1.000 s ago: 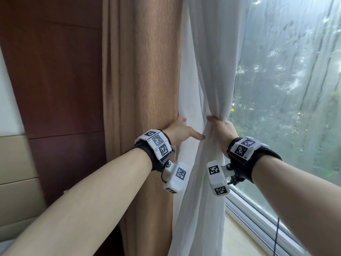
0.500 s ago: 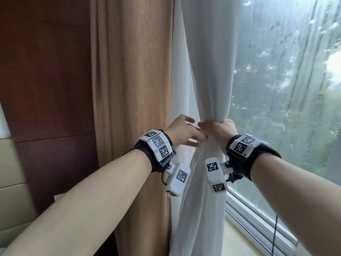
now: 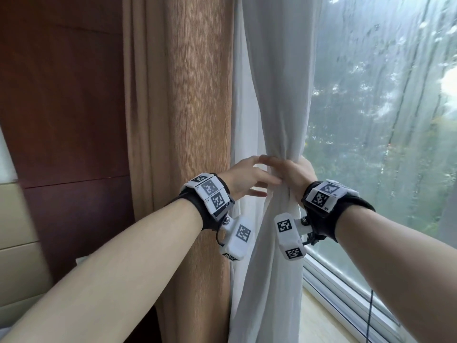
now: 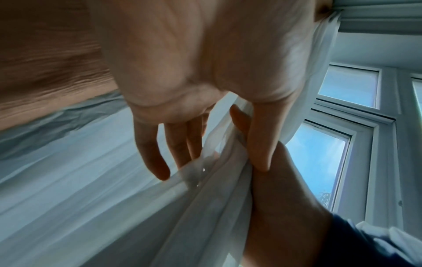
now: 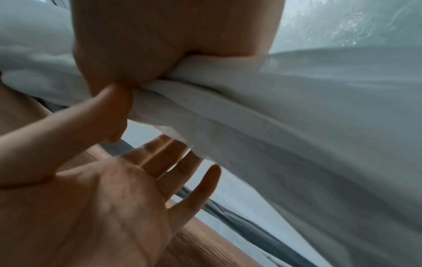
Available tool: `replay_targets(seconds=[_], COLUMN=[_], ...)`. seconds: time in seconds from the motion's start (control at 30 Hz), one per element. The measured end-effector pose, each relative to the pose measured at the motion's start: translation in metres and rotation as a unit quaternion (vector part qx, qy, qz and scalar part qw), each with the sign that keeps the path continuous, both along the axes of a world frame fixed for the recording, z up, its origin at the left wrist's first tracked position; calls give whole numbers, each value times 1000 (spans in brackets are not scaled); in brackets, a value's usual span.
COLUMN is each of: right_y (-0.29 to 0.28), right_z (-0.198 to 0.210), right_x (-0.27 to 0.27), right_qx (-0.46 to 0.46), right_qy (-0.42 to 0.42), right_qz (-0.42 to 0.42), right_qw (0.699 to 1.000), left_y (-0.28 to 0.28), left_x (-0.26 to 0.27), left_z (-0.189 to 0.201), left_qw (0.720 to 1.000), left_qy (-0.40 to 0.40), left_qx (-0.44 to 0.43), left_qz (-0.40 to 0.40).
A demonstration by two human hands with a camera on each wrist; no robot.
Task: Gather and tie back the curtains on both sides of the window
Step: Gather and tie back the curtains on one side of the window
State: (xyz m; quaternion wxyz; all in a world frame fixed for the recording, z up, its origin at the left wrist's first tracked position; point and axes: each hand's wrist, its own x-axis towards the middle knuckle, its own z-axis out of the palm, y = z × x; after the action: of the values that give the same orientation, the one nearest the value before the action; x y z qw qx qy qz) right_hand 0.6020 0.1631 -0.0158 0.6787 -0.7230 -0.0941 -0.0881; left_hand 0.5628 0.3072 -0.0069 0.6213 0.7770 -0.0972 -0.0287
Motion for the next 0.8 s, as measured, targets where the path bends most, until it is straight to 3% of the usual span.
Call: replay_targets(seconds=[0.17,0.4,0.57,0.8], right_y=[-2,1,2,8], right_z=[5,2,4,5], right_x=[0,-3,-8,-23], right_qx=[-55,-44,-27,20], right_qy=[26,14,18,5], right_qz=[-20,-36,-25,24], right_qw=[998,998,999,999], left_y=[3,4,6,4], left_x=[-2,-9,-3,-4], left_z=[6,10,6,2], left_qw=[1000,996,994,997], left_qy=[0,-2,-6,0], left_qx=[-19,-56,10,-48], left_qz=[14,71,111,59])
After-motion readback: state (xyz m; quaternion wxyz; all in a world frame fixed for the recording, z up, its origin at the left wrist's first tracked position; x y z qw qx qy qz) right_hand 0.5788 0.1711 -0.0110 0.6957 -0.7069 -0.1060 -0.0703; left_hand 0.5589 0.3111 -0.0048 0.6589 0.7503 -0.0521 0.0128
